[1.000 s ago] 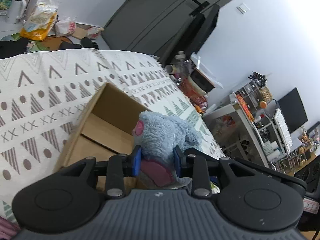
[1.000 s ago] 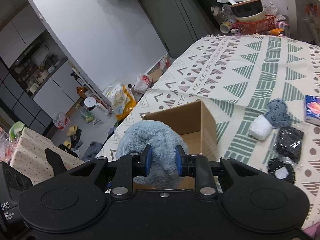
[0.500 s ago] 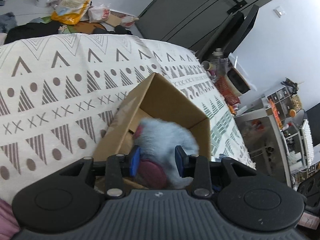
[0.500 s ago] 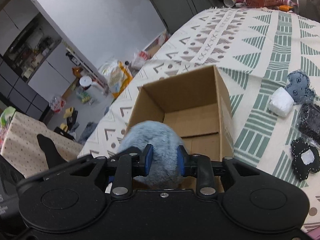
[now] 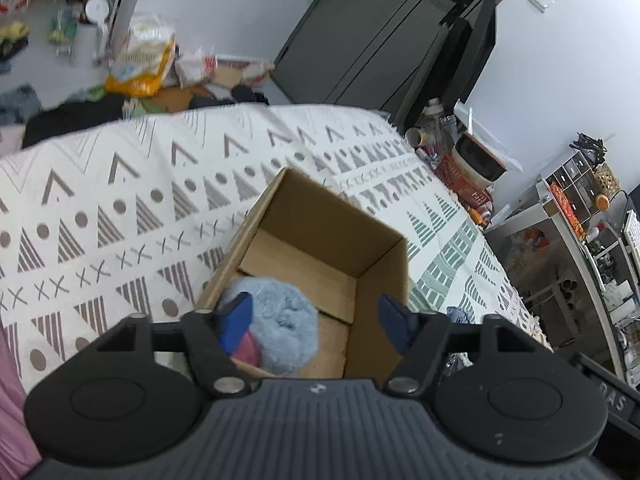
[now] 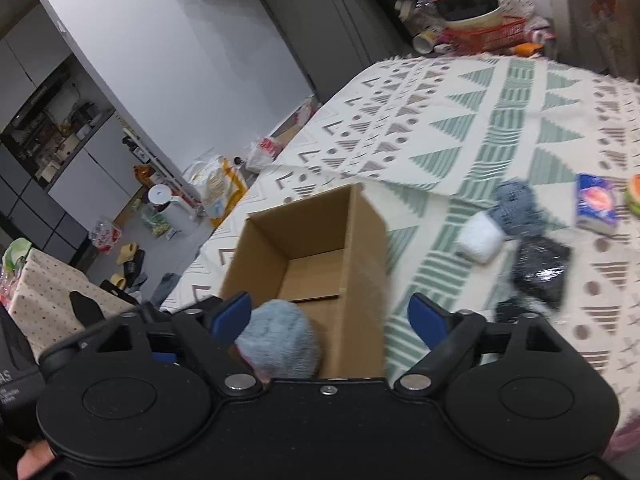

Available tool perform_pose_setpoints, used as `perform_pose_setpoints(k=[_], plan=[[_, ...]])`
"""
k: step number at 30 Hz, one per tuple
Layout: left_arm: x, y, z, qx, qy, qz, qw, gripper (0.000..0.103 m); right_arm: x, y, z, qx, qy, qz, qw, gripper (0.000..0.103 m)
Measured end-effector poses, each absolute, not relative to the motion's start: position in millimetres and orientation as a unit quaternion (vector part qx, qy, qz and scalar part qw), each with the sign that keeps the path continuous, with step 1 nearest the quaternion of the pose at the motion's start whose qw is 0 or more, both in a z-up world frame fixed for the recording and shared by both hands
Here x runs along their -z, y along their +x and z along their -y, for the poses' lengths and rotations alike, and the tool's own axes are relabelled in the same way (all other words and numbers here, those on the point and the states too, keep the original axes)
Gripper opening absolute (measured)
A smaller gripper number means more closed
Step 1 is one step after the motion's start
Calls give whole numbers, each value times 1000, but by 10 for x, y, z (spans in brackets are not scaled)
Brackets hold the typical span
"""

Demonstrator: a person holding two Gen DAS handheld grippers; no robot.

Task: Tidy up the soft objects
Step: 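Lower the grey plush into the box and open both grippers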

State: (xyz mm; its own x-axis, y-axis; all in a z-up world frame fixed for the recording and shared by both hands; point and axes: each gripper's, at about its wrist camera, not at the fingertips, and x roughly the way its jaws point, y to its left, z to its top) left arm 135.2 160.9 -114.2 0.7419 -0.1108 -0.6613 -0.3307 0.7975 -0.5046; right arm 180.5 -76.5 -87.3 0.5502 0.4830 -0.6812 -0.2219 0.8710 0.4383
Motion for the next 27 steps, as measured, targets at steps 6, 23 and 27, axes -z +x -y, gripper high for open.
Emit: perform_pose_setpoints(k=[6,23,27], plan=[[1010,1360,-1233,-53,-276,-345,895,80,816,1730,1158,-184,169,-411,877,102],[625,1416,-371,-58,-194,-373,906,91,626,1564,2116,-142,176,-374,899,103],[559,1427,-140,-41,-174,-379,908,91,615,1534,2333,-139,192,-370,898,103]])
